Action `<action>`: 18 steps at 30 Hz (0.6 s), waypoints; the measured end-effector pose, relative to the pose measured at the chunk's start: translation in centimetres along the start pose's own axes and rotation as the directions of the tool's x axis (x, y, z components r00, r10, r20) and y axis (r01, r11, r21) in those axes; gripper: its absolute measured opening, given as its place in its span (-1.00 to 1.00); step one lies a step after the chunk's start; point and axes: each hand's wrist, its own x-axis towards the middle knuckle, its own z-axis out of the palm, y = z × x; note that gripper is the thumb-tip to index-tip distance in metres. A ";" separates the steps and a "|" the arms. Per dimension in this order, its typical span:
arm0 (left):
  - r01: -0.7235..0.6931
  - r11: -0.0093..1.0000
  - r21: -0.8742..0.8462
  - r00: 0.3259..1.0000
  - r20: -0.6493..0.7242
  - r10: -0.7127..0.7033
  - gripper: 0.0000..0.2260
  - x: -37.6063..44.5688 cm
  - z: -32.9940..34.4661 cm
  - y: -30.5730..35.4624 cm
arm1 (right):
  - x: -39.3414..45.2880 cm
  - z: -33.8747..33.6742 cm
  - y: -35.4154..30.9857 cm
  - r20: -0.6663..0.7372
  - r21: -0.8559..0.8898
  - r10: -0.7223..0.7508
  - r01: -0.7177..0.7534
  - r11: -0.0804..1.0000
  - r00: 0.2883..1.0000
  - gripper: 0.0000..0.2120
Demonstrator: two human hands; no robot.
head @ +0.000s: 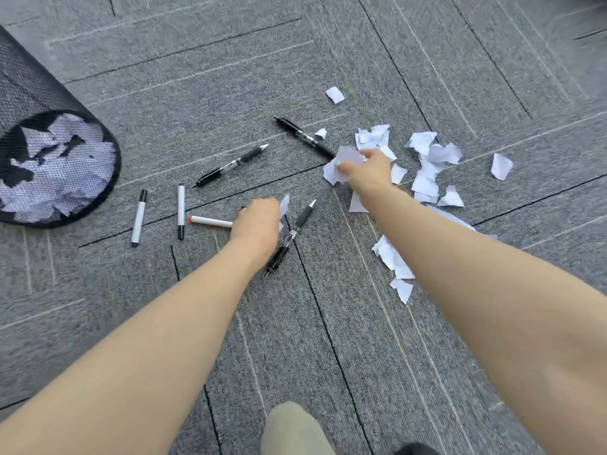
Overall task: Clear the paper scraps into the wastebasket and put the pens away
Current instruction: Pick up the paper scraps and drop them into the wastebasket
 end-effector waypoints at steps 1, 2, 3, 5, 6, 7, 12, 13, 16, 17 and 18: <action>0.009 1.000 -0.003 1.000 -0.002 -0.009 -0.87 0.0 0.0 0.1 | 0.2 0.5 -0.1 -0.004 -0.040 0.012 -0.012 0.999 1.000 -0.47; 0.022 1.000 -0.016 1.000 0.001 -0.022 -0.88 0.1 0.0 0.1 | 0.3 0.9 -0.1 -0.022 -0.079 0.021 -0.022 0.997 1.000 -0.49; 0.040 0.999 -0.033 0.999 0.008 -0.039 -0.89 0.2 0.1 0.2 | 0.4 1.2 0.1 -0.048 -0.113 0.019 -0.024 0.993 0.999 -0.53; 0.070 0.996 -0.050 0.997 0.013 -0.069 -0.89 0.4 0.2 0.1 | 0.5 1.4 0.4 -0.080 -0.167 -0.010 -0.003 0.986 0.997 -0.59; 0.074 0.996 -0.048 0.997 0.008 -0.074 -0.88 0.5 0.4 0.0 | 0.5 1.4 0.6 -0.092 -0.196 -0.031 0.013 0.981 0.995 -0.62; 0.072 0.996 -0.043 0.997 -0.003 -0.072 -0.87 0.5 0.6 0.0 | 0.4 1.4 0.6 -0.100 -0.219 -0.054 0.031 0.975 0.994 -0.64; 0.045 0.998 -0.046 0.998 -0.049 -0.048 -0.85 0.5 1.2 -0.4 | 0.4 1.6 0.8 -0.184 -0.265 -0.115 0.063 0.962 0.976 -0.74; 0.045 0.998 -0.051 0.997 -0.057 -0.048 -0.84 0.4 1.3 -0.5 | 0.4 1.8 0.9 -0.192 -0.277 -0.130 0.073 0.958 0.973 -0.77; 0.040 0.995 -0.096 0.997 -0.065 -0.047 -0.83 -0.1 1.6 -0.6 | 0.3 1.9 1.1 -0.184 -0.289 -0.138 0.080 0.954 0.973 -0.80; 0.043 0.992 -0.123 0.997 -0.052 -0.050 -0.83 -0.2 1.6 -0.6 | 0.4 1.9 1.1 -0.176 -0.288 -0.142 0.087 0.954 0.974 -0.83; 0.051 0.987 -0.150 0.998 -0.030 -0.056 -0.85 -0.3 1.4 -0.7 | 0.5 1.9 1.2 -0.169 -0.283 -0.144 0.092 0.955 0.975 -0.91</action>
